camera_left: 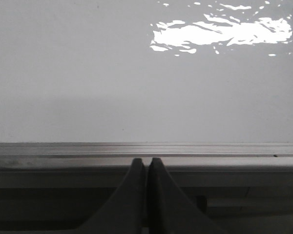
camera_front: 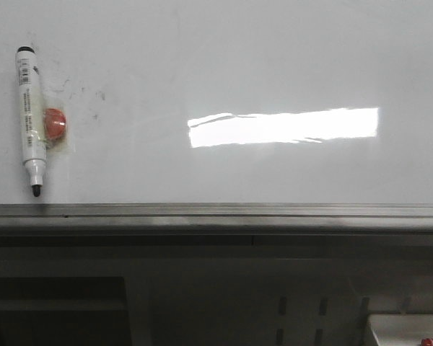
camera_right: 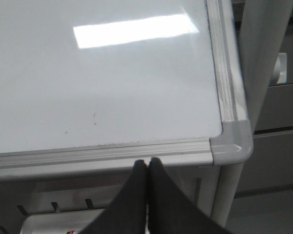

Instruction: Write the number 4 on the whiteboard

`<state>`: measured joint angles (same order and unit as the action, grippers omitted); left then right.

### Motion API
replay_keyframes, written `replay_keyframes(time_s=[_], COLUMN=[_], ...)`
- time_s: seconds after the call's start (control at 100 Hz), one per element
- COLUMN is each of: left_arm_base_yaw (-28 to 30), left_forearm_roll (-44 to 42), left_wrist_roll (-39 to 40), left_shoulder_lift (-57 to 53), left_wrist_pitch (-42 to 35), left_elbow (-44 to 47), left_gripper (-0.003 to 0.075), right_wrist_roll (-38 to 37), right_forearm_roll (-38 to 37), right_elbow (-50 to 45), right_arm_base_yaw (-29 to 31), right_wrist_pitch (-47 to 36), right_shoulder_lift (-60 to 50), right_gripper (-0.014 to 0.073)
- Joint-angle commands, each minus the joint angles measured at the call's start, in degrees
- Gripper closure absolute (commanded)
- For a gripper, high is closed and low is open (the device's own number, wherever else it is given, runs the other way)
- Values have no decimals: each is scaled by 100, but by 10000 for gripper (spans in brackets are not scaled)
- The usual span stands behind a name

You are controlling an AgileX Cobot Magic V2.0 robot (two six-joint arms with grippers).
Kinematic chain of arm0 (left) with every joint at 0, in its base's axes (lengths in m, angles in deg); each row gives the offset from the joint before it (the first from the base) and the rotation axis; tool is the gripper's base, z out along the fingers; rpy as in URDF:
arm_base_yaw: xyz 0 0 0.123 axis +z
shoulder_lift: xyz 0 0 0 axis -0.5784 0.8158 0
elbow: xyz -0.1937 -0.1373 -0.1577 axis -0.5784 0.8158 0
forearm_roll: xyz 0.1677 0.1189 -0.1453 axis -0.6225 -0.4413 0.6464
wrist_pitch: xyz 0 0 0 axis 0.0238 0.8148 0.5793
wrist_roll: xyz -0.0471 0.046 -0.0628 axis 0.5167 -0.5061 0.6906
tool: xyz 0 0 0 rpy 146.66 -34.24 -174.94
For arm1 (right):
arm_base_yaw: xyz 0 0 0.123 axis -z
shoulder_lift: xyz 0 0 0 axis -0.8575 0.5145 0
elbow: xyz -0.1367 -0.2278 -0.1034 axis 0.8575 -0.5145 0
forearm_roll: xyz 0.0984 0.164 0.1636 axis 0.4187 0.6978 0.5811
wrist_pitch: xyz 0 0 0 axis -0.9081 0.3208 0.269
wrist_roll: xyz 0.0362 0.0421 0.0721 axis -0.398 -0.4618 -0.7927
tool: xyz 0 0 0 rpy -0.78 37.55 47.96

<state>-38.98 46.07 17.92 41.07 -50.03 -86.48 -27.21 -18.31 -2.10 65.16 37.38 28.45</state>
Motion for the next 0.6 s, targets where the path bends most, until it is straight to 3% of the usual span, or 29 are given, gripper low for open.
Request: replay_keyframes(time_s=[0.0,0.13,0.3,0.41,0.59], left_arm_base_yaw=[15,15,15,15,15], left_forearm_roll=[-164,-231,-1431,-1469,-1435], left_wrist_roll=[8,8,8,8,8], left_shoulder_lift=[-143,-143,-143,-143,-143], left_wrist_pitch=[-313,-381,-828,-943,-1137], left_elbow=[207,207,207,207,207], left_gripper=[741,741,741,741,741], right_wrist_roll=[0,0,0,0,0], right_forearm_roll=[-13,-41,-41,-41,-41], right_elbow=[-132,-132,-132,-132,-132], right_arm_base_yaw=[36,36,36,36,36], right_wrist_pitch=[-95,-105,-383,-890,-951], right_shoulder_lift=[-82,-82,-82,-82,-82], right_gripper=[658,658,658,658,658])
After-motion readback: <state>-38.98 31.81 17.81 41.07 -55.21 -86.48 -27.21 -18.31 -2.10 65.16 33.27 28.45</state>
